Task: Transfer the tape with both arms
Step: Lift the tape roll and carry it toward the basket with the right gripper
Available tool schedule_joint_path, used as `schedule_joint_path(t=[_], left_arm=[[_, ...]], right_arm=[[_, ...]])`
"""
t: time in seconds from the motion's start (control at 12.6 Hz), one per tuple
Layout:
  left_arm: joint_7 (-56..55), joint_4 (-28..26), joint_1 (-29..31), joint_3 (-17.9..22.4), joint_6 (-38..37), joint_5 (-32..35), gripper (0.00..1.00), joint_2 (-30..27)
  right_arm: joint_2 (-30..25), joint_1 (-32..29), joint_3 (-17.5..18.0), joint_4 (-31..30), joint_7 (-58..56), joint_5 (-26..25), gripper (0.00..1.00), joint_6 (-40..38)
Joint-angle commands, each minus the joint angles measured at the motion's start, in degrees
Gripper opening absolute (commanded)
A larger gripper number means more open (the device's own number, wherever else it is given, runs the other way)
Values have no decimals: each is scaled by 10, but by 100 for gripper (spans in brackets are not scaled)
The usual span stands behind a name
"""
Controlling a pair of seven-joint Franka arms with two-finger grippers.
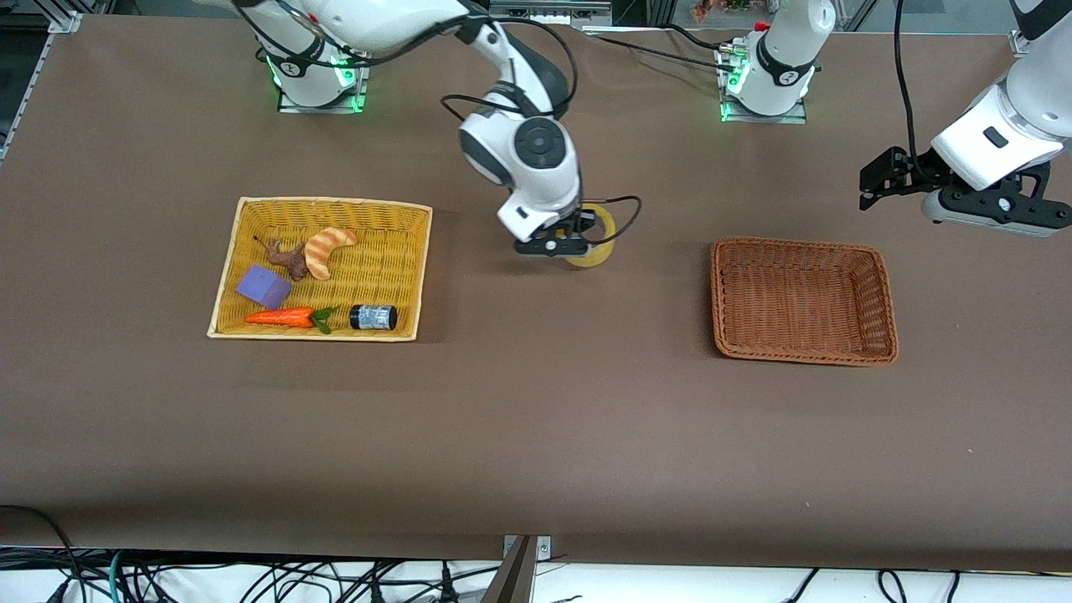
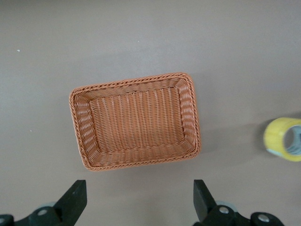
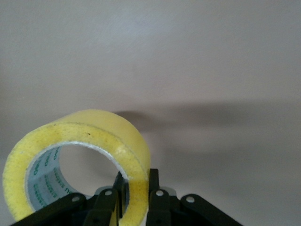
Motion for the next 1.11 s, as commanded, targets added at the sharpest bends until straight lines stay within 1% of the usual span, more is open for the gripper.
schedule_joint_path(t=[0.0,0.16,0.24,0.32,0.4,0.55,0.71,0.79,0.95,1.03], left_arm=[[7,17,4,-2,-14,-12,100,5],[7,16,4,-2,-14,-11,100,5],[7,17,3,-2,-14,-12,100,5],[7,17,4,-2,-14,-12,100,5],[7,16,4,-2,-14,-11,100,5],[9,16,3,-2,-13,-13,100,6],[10,16,-1,-3,-15,-17,100,9],[15,16,-2,-4,-15,-17,100,11],[15,12,-16,-11,-34,-18,100,26],[12,8,-26,-23,-44,-18,100,35]], right_arm=[[30,17,-7,44,39,-16,0,2],[39,23,-7,44,66,-38,0,8],[45,26,-7,43,77,-48,3,15],[46,26,-7,41,80,-51,53,21],[46,25,-7,42,80,-51,100,23],[25,12,-8,43,72,-46,100,9],[-17,-28,-8,39,55,-42,100,-39],[-53,-52,-7,26,10,-37,100,-62],[-132,-108,-7,-32,-98,-4,100,-94],[-178,-140,-7,-69,-139,3,100,-107]])
